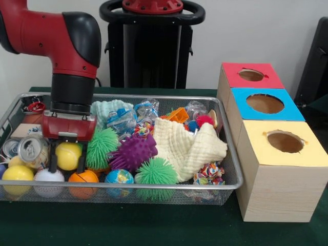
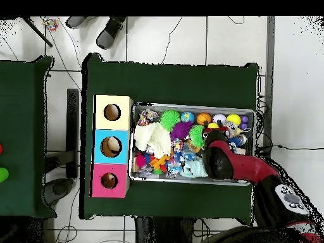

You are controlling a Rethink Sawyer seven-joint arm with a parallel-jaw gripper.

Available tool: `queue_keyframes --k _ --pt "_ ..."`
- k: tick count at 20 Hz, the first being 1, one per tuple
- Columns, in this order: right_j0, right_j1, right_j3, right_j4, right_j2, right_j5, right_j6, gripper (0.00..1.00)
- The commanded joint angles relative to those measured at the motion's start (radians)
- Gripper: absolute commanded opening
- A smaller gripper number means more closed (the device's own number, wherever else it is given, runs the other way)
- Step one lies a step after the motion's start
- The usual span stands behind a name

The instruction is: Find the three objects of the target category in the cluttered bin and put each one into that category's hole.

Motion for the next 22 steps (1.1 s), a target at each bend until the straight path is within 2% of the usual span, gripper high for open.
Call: queue_keyframes --k 1,9,13,18,22 --pt "-0.096 0.278 0.111 -0.102 -0.084 0.312 -0.006 1.00" --pt "-0.063 0.258 0.126 -0.081 -0.118 0.333 0.009 1.00" --pt "-0.032 0.253 0.146 -0.032 -0.155 0.394 0.036 1.00" --pt "0.013 0.212 0.199 0.034 -0.203 0.470 0.069 1.00" --pt "0.027 0.184 0.227 0.091 -0.223 0.595 0.052 1.00"
